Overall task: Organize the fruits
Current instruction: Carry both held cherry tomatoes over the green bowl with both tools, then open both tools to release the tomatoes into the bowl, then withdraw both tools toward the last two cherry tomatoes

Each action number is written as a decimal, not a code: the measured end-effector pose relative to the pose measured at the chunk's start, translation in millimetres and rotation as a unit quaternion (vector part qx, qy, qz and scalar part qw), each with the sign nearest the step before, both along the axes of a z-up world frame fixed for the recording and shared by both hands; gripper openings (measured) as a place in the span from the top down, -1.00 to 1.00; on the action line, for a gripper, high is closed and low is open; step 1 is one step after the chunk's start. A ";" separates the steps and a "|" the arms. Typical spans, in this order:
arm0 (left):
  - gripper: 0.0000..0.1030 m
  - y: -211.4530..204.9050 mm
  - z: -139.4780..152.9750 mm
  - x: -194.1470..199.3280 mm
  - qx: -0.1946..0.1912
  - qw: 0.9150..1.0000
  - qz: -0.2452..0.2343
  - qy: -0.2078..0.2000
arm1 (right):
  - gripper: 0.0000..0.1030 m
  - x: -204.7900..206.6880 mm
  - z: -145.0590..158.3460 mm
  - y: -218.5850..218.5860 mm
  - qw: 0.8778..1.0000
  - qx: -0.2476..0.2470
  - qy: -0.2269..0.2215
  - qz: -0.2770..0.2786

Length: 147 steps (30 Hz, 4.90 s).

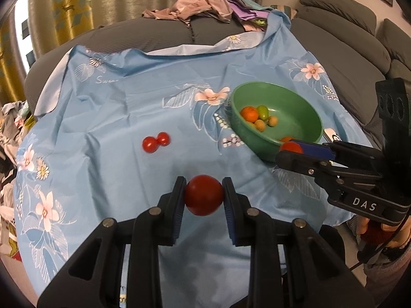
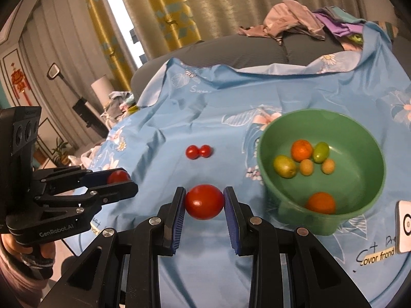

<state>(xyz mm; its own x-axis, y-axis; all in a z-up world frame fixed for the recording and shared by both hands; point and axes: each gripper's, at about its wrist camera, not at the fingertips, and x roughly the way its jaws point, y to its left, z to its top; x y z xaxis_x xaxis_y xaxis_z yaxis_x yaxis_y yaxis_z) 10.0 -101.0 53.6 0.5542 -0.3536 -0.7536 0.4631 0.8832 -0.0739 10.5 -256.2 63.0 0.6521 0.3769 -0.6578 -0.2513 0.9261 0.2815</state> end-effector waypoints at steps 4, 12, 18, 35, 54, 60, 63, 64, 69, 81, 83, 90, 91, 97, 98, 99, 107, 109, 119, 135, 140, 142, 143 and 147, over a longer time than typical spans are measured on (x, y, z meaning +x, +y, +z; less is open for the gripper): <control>0.45 -15.0 -0.9 7.8 0.001 1.000 -0.014 0.001 | 0.38 2.5 -1.3 -12.6 1.000 0.002 -0.001 -0.013; 0.45 -47.8 -7.3 29.1 -0.005 0.999 -0.045 0.012 | 0.38 11.3 -7.2 -41.7 0.999 0.006 0.003 -0.048; 0.45 -76.8 -13.8 45.8 -0.008 0.997 -0.070 0.019 | 0.38 18.5 -15.3 -61.5 0.997 0.008 0.010 -0.074; 0.46 -137.0 -40.8 80.1 -0.004 0.993 -0.114 0.028 | 0.38 37.7 -34.4 -93.2 0.992 -0.012 0.031 -0.120; 0.38 -150.6 -41.5 88.1 0.018 0.992 -0.126 0.017 | 0.37 44.1 -38.3 -103.4 0.989 -0.013 0.036 -0.143; -0.19 -142.3 -37.3 87.7 0.020 0.994 -0.106 0.013 | 0.37 39.6 -35.5 -108.9 0.987 -0.010 0.039 -0.156; -0.30 -136.7 -31.8 79.1 0.022 0.995 -0.102 0.005 | 0.35 33.8 -32.9 -110.7 0.986 -0.008 0.039 -0.164; -0.33 -133.6 -30.0 75.6 0.022 0.995 -0.100 0.001 | 0.35 32.0 -31.7 -110.4 0.986 -0.003 0.039 -0.165; -0.53 -106.5 -24.5 54.5 0.014 0.997 -0.081 0.002 | 0.35 16.6 -24.0 -101.9 0.986 0.005 0.037 -0.161; -0.71 3.5 -50.5 2.2 -0.038 0.995 0.023 0.085 | 0.35 -15.2 -5.7 -45.1 0.994 -0.006 0.037 -0.100; -0.87 19.9 -44.2 -8.1 -0.054 0.995 0.041 0.077 | 0.35 -19.3 -1.4 -30.9 0.996 -0.008 0.031 -0.082; -0.99 66.3 -26.7 -38.2 -0.093 0.990 0.089 0.056 | 0.35 -23.9 1.8 18.9 0.999 -0.014 0.027 -0.023; -0.99 70.8 -25.3 -41.6 -0.097 0.989 0.093 0.054 | 0.35 -25.3 1.7 25.6 0.999 -0.015 0.026 -0.015; -0.99 95.1 -10.8 -54.3 -0.158 0.979 0.123 0.029 | 0.34 -30.3 3.8 54.8 0.999 -0.021 0.019 0.022; -0.99 98.6 -5.5 -57.2 -0.171 0.977 0.130 0.017 | 0.34 -31.2 4.6 57.5 0.999 -0.022 0.017 0.026; -0.99 102.5 -0.5 -59.5 -0.190 0.973 0.132 0.004 | 0.34 -31.8 5.2 58.9 0.999 -0.022 0.016 0.028; -0.99 112.8 28.1 -73.6 -0.267 0.955 0.104 -0.081 | 0.34 -31.2 -1.4 55.6 0.999 -0.008 0.019 0.027; -0.99 108.7 27.1 -70.7 -0.272 0.956 0.087 -0.067 | 0.34 -30.1 -2.7 54.6 0.999 -0.005 0.021 0.027; -0.99 87.8 22.9 -58.5 -0.224 0.969 0.080 -0.063 | 0.34 -17.8 -15.5 51.7 0.999 0.004 0.029 0.035; -0.99 92.5 9.9 -20.9 -0.252 0.965 0.063 -0.022 | 0.34 19.1 -27.8 52.3 0.998 0.000 0.036 0.043; -0.99 84.3 1.4 -4.1 -0.235 0.972 0.030 -0.006 | 0.34 33.7 -31.2 57.4 0.998 -0.007 0.042 0.048; -0.99 79.2 -6.8 8.0 -0.202 0.979 0.029 0.014 | 0.34 39.4 -32.0 60.1 0.998 -0.012 0.044 0.051; -0.99 77.2 -10.1 12.7 -0.176 0.983 0.037 0.018 | 0.34 41.9 -32.1 61.3 0.998 -0.013 0.044 0.052; -0.99 65.9 -27.1 32.6 -0.037 0.996 0.078 0.012 | 0.34 52.6 -34.8 61.6 0.998 -0.021 0.049 0.046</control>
